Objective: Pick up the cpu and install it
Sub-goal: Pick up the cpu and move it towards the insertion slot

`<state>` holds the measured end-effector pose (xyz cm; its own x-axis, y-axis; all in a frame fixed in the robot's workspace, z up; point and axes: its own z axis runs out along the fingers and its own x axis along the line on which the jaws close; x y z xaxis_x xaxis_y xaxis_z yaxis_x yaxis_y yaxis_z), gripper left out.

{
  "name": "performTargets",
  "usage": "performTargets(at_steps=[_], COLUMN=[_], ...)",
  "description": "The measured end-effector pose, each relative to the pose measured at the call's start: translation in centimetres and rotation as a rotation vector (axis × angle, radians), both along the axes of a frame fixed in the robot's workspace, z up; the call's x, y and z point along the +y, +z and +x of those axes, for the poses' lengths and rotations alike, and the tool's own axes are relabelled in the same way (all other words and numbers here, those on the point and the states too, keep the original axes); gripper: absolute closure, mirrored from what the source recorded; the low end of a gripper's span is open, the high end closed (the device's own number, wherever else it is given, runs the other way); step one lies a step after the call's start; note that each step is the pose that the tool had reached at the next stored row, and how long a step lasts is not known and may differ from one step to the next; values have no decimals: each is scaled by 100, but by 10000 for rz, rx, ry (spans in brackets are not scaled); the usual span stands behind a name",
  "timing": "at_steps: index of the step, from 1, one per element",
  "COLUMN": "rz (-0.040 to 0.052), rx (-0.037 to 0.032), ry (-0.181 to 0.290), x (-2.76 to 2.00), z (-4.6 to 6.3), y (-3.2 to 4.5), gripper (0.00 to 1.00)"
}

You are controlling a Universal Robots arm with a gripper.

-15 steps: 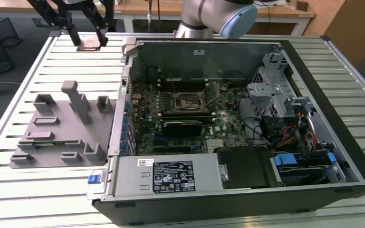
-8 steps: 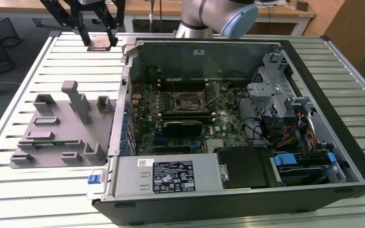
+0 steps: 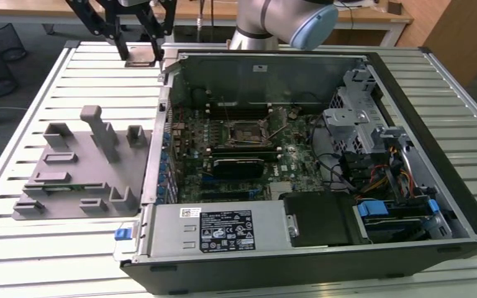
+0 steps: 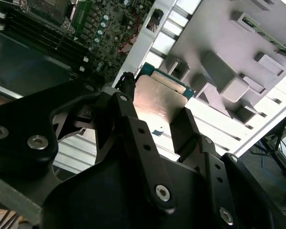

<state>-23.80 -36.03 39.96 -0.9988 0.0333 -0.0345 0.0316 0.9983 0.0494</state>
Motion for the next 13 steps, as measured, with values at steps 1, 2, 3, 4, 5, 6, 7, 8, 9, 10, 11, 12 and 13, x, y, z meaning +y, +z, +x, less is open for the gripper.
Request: performTargets(at_steps=[1,2,3,4,5,6,7,8,9,10,11,12,13], rz=[0,0,0,0,0,1,0,0,1,0,0,0,0], rx=[0,0,0,0,0,-1,0,0,-1,0,0,0,0], ry=[0,0,0,0,0,0,0,0,0,0,0,0,0], x=[0,0,0,0,1,1,1,2,3,4,5,6,7], z=[19,39,59,81,104,126,149,172,192,213,235,258,283], y=[0,-1,-1,-1,-1,-2,-2,-2,-2,-2,-2,-3,-3], gripper=[46,46,46,46,46,46,46,46,46,46,46,46,46])
